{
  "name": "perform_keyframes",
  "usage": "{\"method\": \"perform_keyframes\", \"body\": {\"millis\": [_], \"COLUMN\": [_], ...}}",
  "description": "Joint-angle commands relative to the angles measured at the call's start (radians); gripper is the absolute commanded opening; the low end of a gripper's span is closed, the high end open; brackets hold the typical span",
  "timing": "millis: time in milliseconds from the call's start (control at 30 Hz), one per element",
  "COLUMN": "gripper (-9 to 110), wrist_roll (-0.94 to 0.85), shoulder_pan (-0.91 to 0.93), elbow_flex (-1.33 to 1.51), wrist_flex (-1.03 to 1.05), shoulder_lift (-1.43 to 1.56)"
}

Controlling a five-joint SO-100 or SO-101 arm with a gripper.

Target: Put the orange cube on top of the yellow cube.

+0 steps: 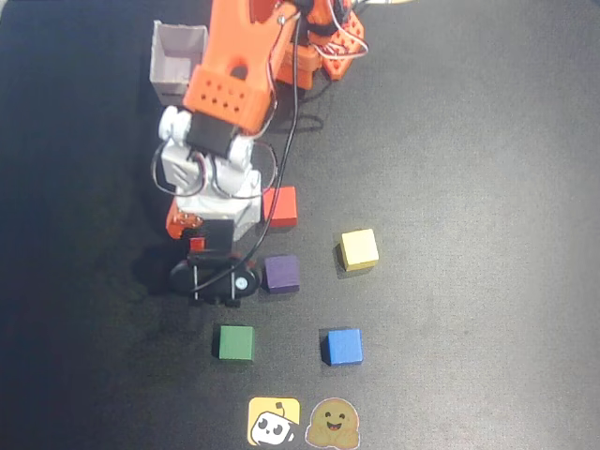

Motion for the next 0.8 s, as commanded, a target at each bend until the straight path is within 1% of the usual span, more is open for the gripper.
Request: {"method": "perform_keyframes", "body": {"millis": [0, 533, 767], "gripper": [25, 23, 17], "wrist_roll": [-0.003, 0.009, 0.017], "shoulder_pan": [0.009, 0.015, 0.015], "elbow_flex": [-0.046, -0.06, -0.06], "wrist_flex": [-0.029, -0.101, -0.104], "shoulder_lift": [-0.025, -0.149, -0.172]}}
